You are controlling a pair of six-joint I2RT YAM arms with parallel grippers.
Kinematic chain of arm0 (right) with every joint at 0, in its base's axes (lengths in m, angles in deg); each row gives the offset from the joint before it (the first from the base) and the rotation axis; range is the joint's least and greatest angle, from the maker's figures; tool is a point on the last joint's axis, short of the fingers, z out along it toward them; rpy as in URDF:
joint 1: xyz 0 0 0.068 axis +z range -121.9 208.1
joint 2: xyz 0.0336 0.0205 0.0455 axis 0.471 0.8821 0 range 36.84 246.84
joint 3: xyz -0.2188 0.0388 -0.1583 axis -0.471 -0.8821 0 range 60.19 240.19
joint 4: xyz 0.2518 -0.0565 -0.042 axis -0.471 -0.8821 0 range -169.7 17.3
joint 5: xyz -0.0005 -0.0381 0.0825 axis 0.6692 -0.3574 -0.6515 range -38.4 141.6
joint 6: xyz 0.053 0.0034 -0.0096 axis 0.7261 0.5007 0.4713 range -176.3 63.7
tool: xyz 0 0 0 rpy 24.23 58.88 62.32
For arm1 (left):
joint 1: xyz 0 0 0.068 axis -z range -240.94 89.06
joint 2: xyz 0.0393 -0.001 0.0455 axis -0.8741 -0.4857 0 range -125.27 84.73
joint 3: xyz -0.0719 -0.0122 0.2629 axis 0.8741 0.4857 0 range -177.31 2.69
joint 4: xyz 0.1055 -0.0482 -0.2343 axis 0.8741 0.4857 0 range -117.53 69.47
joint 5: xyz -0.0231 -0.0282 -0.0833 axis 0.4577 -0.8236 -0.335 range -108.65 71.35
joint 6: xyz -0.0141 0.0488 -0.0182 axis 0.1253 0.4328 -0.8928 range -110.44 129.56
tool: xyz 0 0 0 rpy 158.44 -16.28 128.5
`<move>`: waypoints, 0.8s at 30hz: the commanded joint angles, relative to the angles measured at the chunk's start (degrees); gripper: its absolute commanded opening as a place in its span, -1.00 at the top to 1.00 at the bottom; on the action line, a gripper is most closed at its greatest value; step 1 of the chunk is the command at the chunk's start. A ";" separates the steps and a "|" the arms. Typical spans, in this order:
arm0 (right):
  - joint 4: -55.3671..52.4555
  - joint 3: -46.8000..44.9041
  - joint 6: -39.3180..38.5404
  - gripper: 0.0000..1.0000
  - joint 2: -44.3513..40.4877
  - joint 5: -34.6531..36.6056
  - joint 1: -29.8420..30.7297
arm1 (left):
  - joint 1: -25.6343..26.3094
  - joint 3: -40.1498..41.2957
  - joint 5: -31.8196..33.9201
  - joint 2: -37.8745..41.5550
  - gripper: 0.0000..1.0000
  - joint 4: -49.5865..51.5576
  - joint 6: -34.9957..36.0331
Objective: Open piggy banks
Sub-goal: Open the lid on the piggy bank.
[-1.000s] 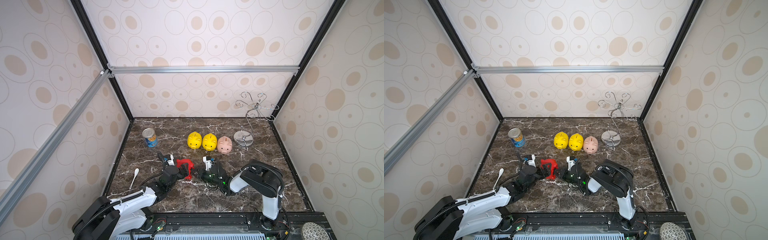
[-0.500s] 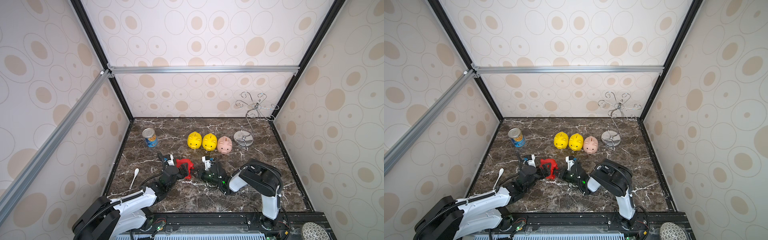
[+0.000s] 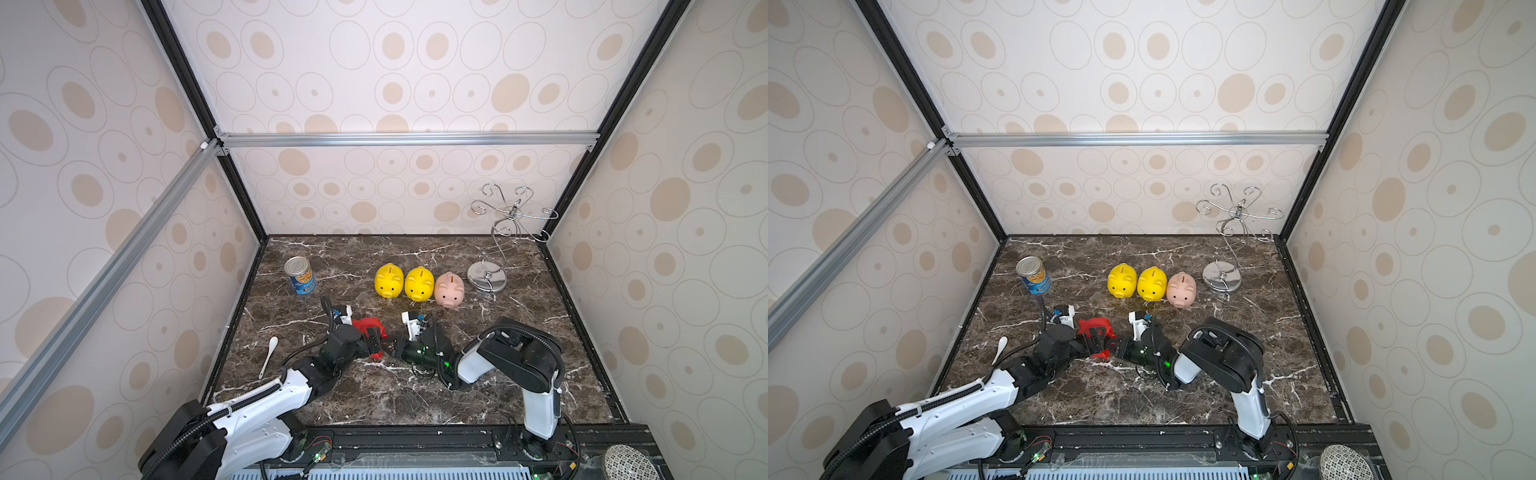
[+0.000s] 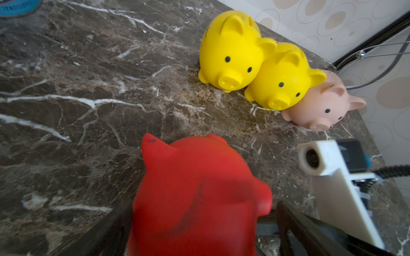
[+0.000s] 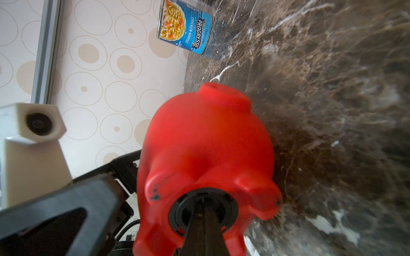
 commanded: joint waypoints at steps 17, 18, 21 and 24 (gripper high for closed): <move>-2.14 1.77 -3.08 1.00 -2.09 -0.18 0.31 | -10.27 -8.71 -1.96 -8.56 -0.94 5.46 5.72; -2.62 1.74 -3.38 1.00 -2.13 -0.01 0.30 | -10.32 -8.90 -3.54 -9.80 -0.93 4.25 6.24; -2.90 1.82 -3.58 1.00 -1.85 0.21 0.30 | -10.36 -8.19 -8.52 -11.80 -0.90 0.22 5.90; -3.02 2.04 -3.82 1.00 -1.79 0.52 0.26 | -10.21 -6.02 -10.70 -11.69 -0.89 -3.19 5.06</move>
